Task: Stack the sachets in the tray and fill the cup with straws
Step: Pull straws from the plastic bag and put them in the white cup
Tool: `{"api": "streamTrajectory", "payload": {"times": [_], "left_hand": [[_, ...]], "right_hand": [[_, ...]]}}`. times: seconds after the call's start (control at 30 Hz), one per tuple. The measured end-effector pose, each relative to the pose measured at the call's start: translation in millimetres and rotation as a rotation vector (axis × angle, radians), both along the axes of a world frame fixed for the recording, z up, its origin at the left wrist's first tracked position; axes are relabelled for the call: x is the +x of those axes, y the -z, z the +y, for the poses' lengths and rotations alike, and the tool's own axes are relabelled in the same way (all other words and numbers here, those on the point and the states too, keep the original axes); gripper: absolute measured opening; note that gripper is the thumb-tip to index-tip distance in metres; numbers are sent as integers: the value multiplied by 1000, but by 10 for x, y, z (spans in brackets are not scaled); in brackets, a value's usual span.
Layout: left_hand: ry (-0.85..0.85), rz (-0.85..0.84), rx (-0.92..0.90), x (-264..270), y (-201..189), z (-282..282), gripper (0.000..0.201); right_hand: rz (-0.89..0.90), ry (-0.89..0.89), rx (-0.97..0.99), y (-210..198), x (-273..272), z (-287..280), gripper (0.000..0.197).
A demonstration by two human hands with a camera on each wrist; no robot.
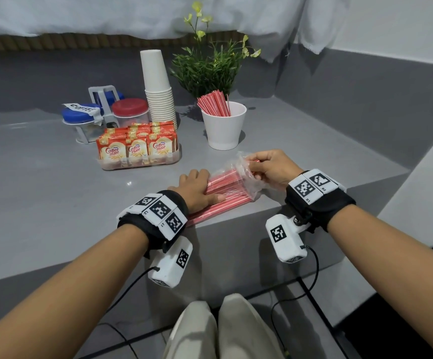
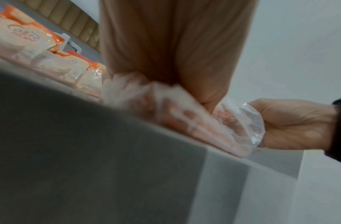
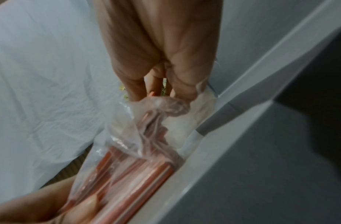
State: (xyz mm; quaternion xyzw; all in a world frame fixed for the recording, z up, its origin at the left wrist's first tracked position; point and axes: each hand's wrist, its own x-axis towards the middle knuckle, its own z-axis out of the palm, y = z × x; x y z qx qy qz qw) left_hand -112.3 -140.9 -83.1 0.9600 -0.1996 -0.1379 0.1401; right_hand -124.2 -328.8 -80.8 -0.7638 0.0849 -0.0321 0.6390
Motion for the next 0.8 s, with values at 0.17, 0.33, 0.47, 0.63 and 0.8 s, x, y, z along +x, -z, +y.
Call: {"api": "streamTrajectory", "payload": {"times": [0.17, 0.33, 0.47, 0.63, 0.8], "left_hand": [[-18, 34, -124, 28, -75, -85, 55], [-33, -41, -146, 29, -61, -227, 41], [-28, -67, -95, 15, -15, -223, 41], [-13, -45, -143, 54, -7, -230, 38], [5, -9, -215, 47, -77, -228, 37]], "right_hand": [[-47, 0, -60, 23, 51, 32, 24], [-82, -11, -44, -29, 31, 39, 22], [-111, 13, -77, -89, 23, -89, 17], [-169, 95, 141, -104, 50, -110, 15], [-15, -42, 493, 25, 37, 79, 23]]}}
